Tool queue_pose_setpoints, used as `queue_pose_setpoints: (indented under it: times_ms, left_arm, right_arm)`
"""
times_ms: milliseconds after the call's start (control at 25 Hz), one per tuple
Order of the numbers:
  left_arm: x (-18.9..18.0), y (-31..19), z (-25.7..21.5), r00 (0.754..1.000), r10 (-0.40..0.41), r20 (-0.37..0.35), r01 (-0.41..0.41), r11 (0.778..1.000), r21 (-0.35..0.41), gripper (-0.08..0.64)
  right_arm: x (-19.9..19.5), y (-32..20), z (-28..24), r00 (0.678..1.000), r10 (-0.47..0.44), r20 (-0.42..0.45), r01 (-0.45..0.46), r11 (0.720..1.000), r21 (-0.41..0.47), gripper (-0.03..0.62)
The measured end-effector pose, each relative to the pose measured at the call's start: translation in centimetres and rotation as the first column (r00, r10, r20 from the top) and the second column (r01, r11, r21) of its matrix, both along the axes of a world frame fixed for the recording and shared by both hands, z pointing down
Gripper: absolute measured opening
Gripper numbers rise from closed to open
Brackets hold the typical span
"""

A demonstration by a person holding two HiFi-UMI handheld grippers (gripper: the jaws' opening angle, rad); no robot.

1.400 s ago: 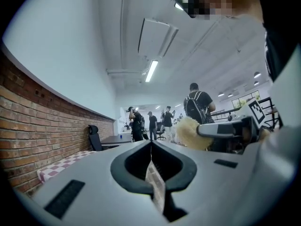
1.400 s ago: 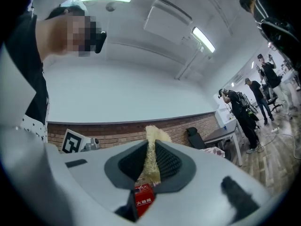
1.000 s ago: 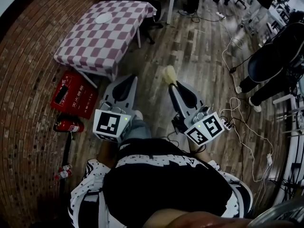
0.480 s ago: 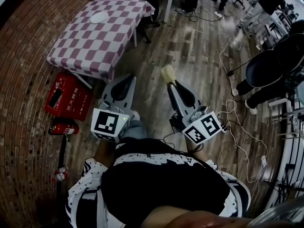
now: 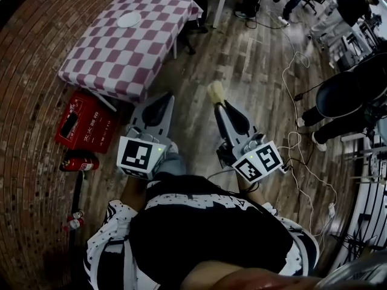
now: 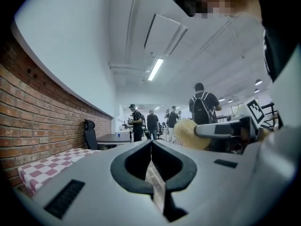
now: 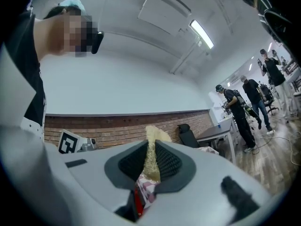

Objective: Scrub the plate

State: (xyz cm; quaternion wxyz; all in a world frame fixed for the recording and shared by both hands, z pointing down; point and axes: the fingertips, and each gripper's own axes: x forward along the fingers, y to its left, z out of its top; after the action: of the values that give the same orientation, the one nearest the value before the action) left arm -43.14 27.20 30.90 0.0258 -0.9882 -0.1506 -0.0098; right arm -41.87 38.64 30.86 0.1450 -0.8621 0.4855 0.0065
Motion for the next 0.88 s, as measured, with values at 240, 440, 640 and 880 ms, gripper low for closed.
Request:
queue_pose_setpoints:
  times_ms: [240, 440, 640, 880]
  left_arm:
    - [2.1, -1.4, 1.0, 1.0, -0.004, 0.001, 0.004, 1.0, -0.013, 0.012]
    - [4.6, -2.2, 1.3, 1.0, 0.014, -0.007, -0.015, 1.0, -0.024, 0.012]
    - [7.7, -2.4, 1.1, 0.998, 0.054, -0.013, -0.054, 0.998, -0.03, 0.014]
    - [10.9, -2.8, -0.3, 0.996, 0.08, -0.045, -0.082, 0.996, -0.031, 0.012]
  right_arm:
    - [1.9, -1.3, 0.7, 1.0, -0.002, 0.003, 0.002, 1.0, -0.014, 0.051]
    - [3.9, -2.0, 1.0, 1.0, 0.017, 0.001, -0.017, 1.0, -0.026, 0.051]
    - [6.5, -2.4, 0.5, 0.999, 0.049, -0.01, -0.049, 0.998, -0.037, 0.051]
    - [9.3, -3.3, -0.5, 0.998, 0.063, -0.012, -0.063, 0.997, -0.046, 0.051]
